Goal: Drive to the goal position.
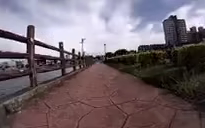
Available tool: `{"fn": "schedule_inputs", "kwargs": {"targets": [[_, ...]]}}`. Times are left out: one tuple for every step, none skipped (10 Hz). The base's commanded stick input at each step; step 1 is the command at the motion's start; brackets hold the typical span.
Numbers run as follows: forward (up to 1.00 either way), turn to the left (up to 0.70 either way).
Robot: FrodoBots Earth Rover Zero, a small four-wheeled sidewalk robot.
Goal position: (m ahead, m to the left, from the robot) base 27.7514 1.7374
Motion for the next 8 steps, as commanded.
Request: {"fn": "schedule_inputs", "kwargs": {"targets": [[0.7, 0.11], [0.7, 0.11], [0.7, 0.11], [0.7, 0.11], [0.7, 0.11], [0.7, 0.11], [0.7, 0.11], [0.7, 0.11]]}}
